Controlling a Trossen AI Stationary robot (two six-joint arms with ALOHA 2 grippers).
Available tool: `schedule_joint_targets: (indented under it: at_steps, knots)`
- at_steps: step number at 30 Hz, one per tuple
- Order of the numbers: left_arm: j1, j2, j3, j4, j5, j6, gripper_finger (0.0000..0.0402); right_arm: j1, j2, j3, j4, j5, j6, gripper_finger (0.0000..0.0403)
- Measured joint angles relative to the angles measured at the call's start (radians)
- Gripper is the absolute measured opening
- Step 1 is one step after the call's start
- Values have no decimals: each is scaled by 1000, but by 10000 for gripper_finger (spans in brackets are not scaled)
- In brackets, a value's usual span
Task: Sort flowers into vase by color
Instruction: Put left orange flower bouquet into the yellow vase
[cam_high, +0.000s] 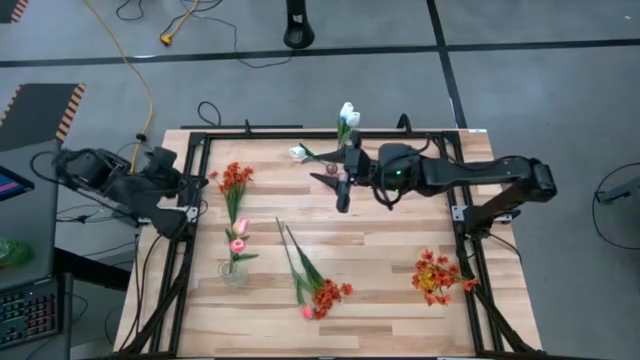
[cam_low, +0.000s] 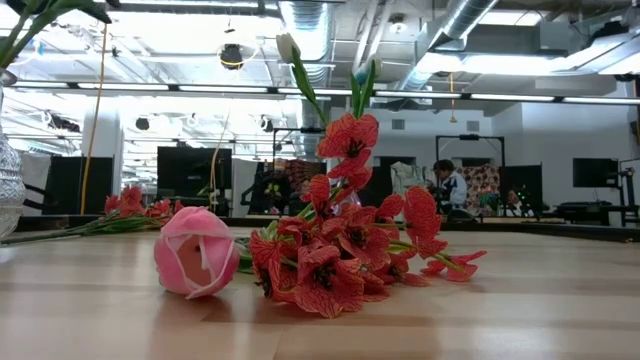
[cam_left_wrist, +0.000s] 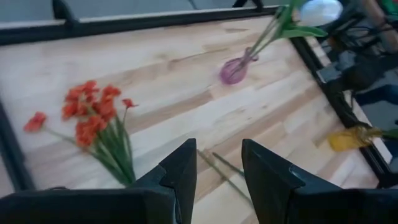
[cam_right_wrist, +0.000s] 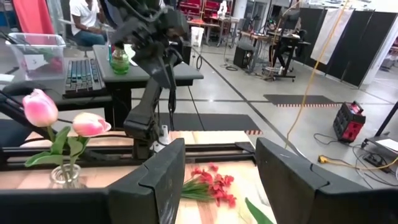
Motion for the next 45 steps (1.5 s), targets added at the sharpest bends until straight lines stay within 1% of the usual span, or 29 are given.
schedule_joint_targets:
  at_steps: [6,10,12,16,21,26,30,34,45]
  knots:
    - [123,41,0,-13,100,18,113,-5,-23,0,-42,0,0,221]
    - [207,103,0,-29,191,79,113,-17,-16,0,-65,-1,0,221]
    - [255,138,0,-37,233,132,113,-25,-12,0,-90,-1,0,221]
    - [363,196,-1,-55,269,229,113,-35,-1,0,-90,-5,1,221]
    - [535,237,-1,-57,352,385,113,-34,-2,0,-85,-57,1,221]
    - [719,280,-1,-22,448,554,113,-33,-2,0,-86,-60,1,221]
    - [833,344,-1,-1,511,677,113,-34,-2,0,-87,-60,1,221]
    - [890,416,-1,-1,529,752,113,-33,-2,0,-86,-60,1,221]
    - [941,589,-1,-33,548,786,114,-30,-2,0,-86,-78,1,221]
